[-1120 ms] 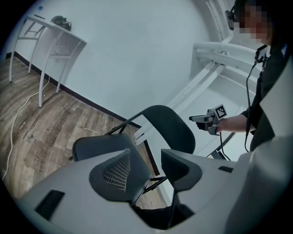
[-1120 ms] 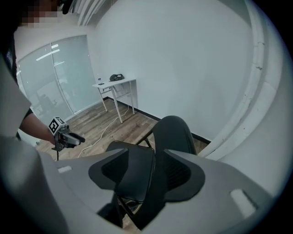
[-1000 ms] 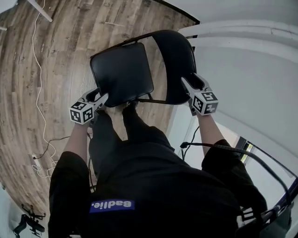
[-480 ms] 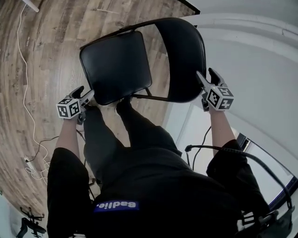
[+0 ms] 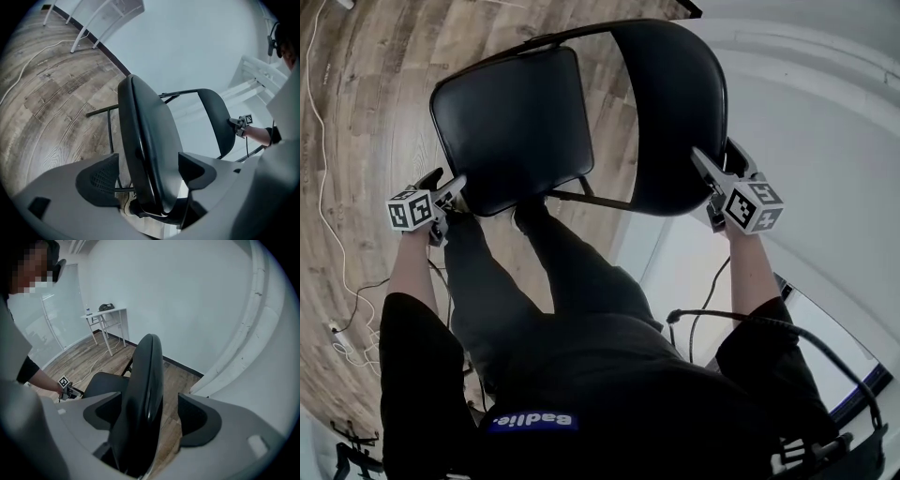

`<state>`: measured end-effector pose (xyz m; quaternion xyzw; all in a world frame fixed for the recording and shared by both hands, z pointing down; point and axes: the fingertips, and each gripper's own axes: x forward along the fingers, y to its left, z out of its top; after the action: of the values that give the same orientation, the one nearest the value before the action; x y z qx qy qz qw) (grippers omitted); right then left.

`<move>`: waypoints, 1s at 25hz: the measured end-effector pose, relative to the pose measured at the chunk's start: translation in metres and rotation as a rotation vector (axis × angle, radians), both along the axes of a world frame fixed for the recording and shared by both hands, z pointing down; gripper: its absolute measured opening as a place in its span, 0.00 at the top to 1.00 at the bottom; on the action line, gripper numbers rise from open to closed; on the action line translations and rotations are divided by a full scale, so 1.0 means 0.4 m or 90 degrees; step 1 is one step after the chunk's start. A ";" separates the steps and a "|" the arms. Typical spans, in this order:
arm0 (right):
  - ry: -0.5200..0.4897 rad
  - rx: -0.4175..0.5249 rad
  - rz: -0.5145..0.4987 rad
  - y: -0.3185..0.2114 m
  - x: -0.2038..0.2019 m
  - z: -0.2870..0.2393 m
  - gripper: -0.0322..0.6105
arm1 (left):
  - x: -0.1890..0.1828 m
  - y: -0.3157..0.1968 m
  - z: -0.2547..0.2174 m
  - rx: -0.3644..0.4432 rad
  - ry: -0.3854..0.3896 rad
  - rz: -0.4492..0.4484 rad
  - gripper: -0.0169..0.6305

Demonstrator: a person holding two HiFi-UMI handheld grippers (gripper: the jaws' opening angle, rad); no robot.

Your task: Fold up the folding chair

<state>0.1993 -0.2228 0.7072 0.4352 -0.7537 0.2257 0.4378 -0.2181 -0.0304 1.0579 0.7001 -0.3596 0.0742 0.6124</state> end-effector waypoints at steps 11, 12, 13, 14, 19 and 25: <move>-0.073 -0.095 -0.034 0.009 -0.002 0.062 0.40 | 0.064 -0.052 0.114 -0.045 0.198 -0.007 0.39; -0.076 -0.104 -0.033 0.010 -0.001 0.066 0.40 | 0.075 -0.062 0.113 -0.042 0.215 -0.005 0.39; -0.078 -0.115 -0.032 0.014 0.002 0.073 0.40 | 0.084 -0.069 0.114 -0.040 0.227 -0.001 0.39; -0.076 -0.128 -0.032 0.019 0.004 0.081 0.40 | 0.088 -0.073 0.120 -0.038 0.234 0.000 0.39; -0.068 -0.191 -0.054 0.054 -0.006 0.112 0.53 | 0.114 -0.082 0.120 -0.055 0.272 -0.025 0.39; -0.074 -0.201 -0.077 0.070 -0.026 0.107 0.70 | 0.125 -0.112 0.105 -0.043 0.212 -0.084 0.46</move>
<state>0.1889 -0.1948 0.7502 0.3014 -0.7578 0.3392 0.4689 -0.1680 -0.0752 1.1001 0.6565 -0.2959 -0.0708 0.6903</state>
